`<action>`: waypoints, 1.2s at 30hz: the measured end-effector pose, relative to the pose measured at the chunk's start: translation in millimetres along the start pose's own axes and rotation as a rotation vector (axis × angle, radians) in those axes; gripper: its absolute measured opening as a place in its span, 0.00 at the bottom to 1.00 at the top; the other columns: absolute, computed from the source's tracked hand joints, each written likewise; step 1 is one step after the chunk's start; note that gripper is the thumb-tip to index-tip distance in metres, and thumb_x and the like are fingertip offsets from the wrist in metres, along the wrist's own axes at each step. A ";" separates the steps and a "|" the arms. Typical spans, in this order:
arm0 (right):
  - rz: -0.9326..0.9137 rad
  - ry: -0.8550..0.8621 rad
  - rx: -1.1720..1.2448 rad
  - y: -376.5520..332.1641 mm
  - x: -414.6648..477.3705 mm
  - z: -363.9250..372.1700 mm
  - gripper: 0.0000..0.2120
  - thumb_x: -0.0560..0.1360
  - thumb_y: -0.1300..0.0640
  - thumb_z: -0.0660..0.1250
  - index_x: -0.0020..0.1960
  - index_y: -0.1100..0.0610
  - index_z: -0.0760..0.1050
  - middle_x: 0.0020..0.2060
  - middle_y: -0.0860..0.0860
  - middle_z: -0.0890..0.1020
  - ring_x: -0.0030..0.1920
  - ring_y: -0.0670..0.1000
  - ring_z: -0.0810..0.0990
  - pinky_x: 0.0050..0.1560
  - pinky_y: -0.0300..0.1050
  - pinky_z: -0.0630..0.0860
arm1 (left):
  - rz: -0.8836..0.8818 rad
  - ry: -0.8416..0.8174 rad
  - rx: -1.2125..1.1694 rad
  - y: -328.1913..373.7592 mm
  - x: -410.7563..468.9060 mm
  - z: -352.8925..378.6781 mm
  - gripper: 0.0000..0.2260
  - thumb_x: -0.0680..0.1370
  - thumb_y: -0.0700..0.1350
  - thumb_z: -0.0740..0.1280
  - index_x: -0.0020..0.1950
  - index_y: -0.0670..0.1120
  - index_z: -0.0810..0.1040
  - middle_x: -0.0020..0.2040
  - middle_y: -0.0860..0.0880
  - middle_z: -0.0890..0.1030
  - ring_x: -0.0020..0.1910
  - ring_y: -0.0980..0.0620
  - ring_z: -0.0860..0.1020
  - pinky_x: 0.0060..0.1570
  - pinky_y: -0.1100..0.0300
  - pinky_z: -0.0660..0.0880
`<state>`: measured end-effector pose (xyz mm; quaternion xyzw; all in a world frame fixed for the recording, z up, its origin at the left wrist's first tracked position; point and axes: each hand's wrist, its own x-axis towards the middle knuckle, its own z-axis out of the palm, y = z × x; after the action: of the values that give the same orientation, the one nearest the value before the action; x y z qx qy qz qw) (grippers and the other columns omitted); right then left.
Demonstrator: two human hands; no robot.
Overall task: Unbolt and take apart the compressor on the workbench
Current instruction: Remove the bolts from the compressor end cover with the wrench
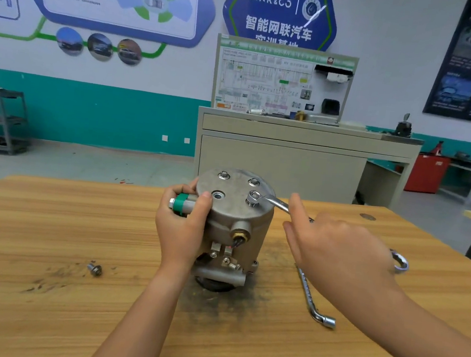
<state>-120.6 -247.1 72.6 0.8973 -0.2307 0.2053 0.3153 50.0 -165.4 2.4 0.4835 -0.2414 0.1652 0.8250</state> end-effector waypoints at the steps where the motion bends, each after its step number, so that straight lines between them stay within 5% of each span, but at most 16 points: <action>1: 0.014 0.150 0.057 5.7 -0.1 10.7 0.18 0.71 0.50 0.69 0.56 0.61 0.79 0.20 0.54 0.70 0.15 0.52 0.66 0.21 0.34 0.56 | -0.013 -0.007 -0.004 -0.8 0.8 0.7 0.11 0.73 0.35 0.69 0.40 0.48 0.70 0.43 0.56 0.78 0.34 0.67 0.77 0.35 0.74 0.70; 3: -0.012 0.315 0.215 17.4 7.4 28.7 0.19 0.75 0.47 0.58 0.51 0.59 0.82 0.22 0.53 0.75 0.19 0.53 0.72 0.24 0.38 0.62 | -0.034 -0.025 -0.014 -2.0 2.4 1.9 0.11 0.73 0.35 0.69 0.41 0.49 0.71 0.45 0.57 0.78 0.37 0.67 0.78 0.38 0.74 0.71; 5: 0.007 0.280 0.442 22.7 24.1 41.6 0.23 0.78 0.47 0.50 0.54 0.56 0.81 0.34 0.53 0.82 0.36 0.54 0.80 0.44 0.51 0.72 | -0.035 -0.041 -0.010 -2.8 3.5 2.7 0.11 0.73 0.35 0.69 0.41 0.49 0.71 0.45 0.57 0.79 0.37 0.68 0.77 0.37 0.75 0.70; 7: 0.131 0.158 0.650 21.8 51.5 47.7 0.24 0.80 0.46 0.45 0.63 0.50 0.75 0.61 0.50 0.76 0.64 0.50 0.70 0.68 0.61 0.51 | -0.035 -0.050 -0.004 -4.2 4.7 2.7 0.11 0.73 0.35 0.69 0.41 0.50 0.71 0.50 0.54 0.79 0.35 0.67 0.77 0.35 0.75 0.70; 9: 0.195 0.012 0.731 16.5 85.8 54.6 0.22 0.81 0.47 0.44 0.70 0.47 0.65 0.74 0.47 0.56 0.74 0.48 0.48 0.68 0.62 0.36 | -0.039 -0.050 0.000 -4.6 5.8 1.5 0.11 0.73 0.35 0.69 0.40 0.50 0.71 0.53 0.50 0.78 0.33 0.66 0.76 0.33 0.74 0.70; 13: 0.146 -0.236 0.844 -7.0 150.6 35.6 0.29 0.78 0.62 0.51 0.76 0.56 0.44 0.75 0.53 0.39 0.74 0.52 0.36 0.72 0.58 0.42 | -0.047 -0.054 -0.001 -3.0 5.3 -0.3 0.11 0.73 0.35 0.69 0.40 0.49 0.71 0.50 0.53 0.80 0.32 0.67 0.76 0.33 0.74 0.70; 17: -0.039 -0.324 0.834 -43.2 173.6 11.0 0.32 0.79 0.62 0.52 0.75 0.59 0.35 0.75 0.57 0.43 0.74 0.58 0.53 0.70 0.48 0.54 | -0.053 -0.033 0.018 -2.2 2.6 2.9 0.10 0.73 0.36 0.70 0.41 0.48 0.71 0.43 0.53 0.79 0.34 0.65 0.77 0.35 0.72 0.71; 20: -0.231 -0.128 0.657 -75.4 156.3 -5.4 0.34 0.79 0.51 0.57 0.76 0.55 0.39 0.73 0.58 0.58 0.67 0.58 0.67 0.65 0.55 0.62 | -0.036 -0.034 0.029 -1.7 1.7 7.2 0.10 0.72 0.36 0.71 0.41 0.49 0.73 0.37 0.54 0.78 0.32 0.62 0.75 0.34 0.68 0.72; 23: -0.340 0.120 0.646 -98.4 121.6 -24.4 0.33 0.75 0.42 0.60 0.73 0.53 0.51 0.65 0.55 0.70 0.63 0.57 0.71 0.66 0.59 0.58 | -0.016 -0.021 0.084 -4.2 5.6 7.8 0.09 0.67 0.42 0.70 0.44 0.41 0.76 0.36 0.47 0.79 0.31 0.61 0.73 0.30 0.69 0.69; 28: -0.500 0.591 1.129 -110.7 23.5 -24.4 0.19 0.72 0.48 0.68 0.53 0.63 0.75 0.48 0.58 0.80 0.50 0.57 0.78 0.65 0.59 0.63 | -0.084 0.108 -0.017 -11.4 8.5 10.7 0.09 0.69 0.38 0.72 0.40 0.50 0.73 0.36 0.48 0.77 0.28 0.66 0.74 0.34 0.68 0.70; 30: -0.553 0.764 1.390 -94.4 -9.6 -6.6 0.10 0.75 0.54 0.65 0.45 0.62 0.74 0.47 0.59 0.82 0.53 0.57 0.79 0.63 0.58 0.66 | -0.082 0.090 -0.086 -11.3 10.7 5.7 0.10 0.68 0.40 0.71 0.39 0.51 0.72 0.33 0.55 0.79 0.29 0.65 0.75 0.34 0.70 0.71; 32: -0.510 0.813 1.589 -75.1 -32.2 6.5 0.09 0.77 0.55 0.62 0.43 0.60 0.71 0.51 0.59 0.81 0.56 0.56 0.79 0.60 0.55 0.70 | -0.077 0.008 -0.081 -10.2 14.8 -1.8 0.08 0.66 0.44 0.69 0.39 0.51 0.71 0.31 0.59 0.79 0.31 0.65 0.74 0.35 0.71 0.70; 36: -0.148 0.842 1.777 -51.1 -54.3 14.3 0.11 0.76 0.50 0.64 0.37 0.53 0.73 0.49 0.50 0.82 0.48 0.51 0.82 0.49 0.44 0.77 | -0.103 -0.052 -0.081 -7.8 17.0 -11.9 0.08 0.65 0.46 0.69 0.39 0.51 0.71 0.33 0.58 0.76 0.30 0.65 0.73 0.32 0.70 0.70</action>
<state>-133.5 -205.6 10.3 0.6737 0.1954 0.5863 -0.4052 70.9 -158.1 1.3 0.4659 -0.2442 0.0999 0.8446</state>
